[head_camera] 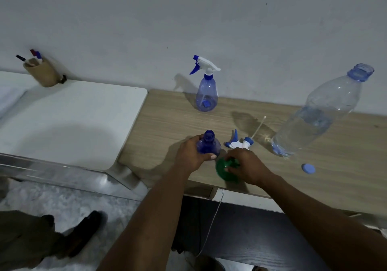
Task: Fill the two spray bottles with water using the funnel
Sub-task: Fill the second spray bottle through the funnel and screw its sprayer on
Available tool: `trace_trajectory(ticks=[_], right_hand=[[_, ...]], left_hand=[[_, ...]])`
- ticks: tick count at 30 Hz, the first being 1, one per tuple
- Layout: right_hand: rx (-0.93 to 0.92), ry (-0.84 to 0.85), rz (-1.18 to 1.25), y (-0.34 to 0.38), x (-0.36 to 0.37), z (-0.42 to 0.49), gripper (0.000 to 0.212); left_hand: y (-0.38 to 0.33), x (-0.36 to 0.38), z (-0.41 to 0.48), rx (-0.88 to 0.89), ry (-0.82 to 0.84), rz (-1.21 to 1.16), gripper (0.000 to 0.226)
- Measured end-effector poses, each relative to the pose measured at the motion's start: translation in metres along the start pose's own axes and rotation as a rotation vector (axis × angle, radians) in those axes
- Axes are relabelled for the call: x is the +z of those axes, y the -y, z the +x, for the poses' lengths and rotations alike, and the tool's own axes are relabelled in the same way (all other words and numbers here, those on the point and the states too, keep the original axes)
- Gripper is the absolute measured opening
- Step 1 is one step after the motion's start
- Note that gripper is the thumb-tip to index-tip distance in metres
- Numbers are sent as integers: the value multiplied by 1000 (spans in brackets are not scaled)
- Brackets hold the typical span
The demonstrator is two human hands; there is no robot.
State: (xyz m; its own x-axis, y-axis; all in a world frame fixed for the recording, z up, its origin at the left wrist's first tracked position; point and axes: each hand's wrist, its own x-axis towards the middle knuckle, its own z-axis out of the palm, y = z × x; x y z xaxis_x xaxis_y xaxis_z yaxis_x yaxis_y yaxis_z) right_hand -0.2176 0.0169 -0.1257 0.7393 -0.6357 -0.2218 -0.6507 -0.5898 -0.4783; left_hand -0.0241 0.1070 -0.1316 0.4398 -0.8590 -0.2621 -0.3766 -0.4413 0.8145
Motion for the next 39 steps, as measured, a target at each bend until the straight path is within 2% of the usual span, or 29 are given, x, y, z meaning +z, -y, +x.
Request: trace_trajectory(ticks=[6,10,14,18,22,25,27,29,32,34,36,39], right_hand=[[40,-89,46,-4,-1,0,30],[-14,-261,58,2,-40,9,23],[-47,-432,228,23,-94,23,22],[-135,-442,220,51,-112,33,24],[-102,-404,181,43,-94,32,21],[-54,-443,188,31,-80,24,18],[25,-502,330,33,-79,25,16],[115,-525,654,42,-84,27,16],[160,-472,1207,58,-91,30,19],[166,-398,1479,66,-91,31,19],[191,-340,1609,70,-88,33,18],[268,-319,1573,68,-77,37,23]], left_hand=[[4,2,2,11,-1,-18,77],[9,5,5,13,-18,-20,81],[16,7,9,24,-28,-63,86],[17,8,10,26,-20,-48,92],[12,5,7,24,-12,-46,88],[8,1,5,19,20,-24,76],[8,0,5,19,19,-15,74],[7,1,4,13,8,-11,78],[8,3,5,5,-10,23,84],[9,4,6,5,-12,36,84],[10,4,7,13,-2,32,82],[10,2,7,14,-3,29,82]])
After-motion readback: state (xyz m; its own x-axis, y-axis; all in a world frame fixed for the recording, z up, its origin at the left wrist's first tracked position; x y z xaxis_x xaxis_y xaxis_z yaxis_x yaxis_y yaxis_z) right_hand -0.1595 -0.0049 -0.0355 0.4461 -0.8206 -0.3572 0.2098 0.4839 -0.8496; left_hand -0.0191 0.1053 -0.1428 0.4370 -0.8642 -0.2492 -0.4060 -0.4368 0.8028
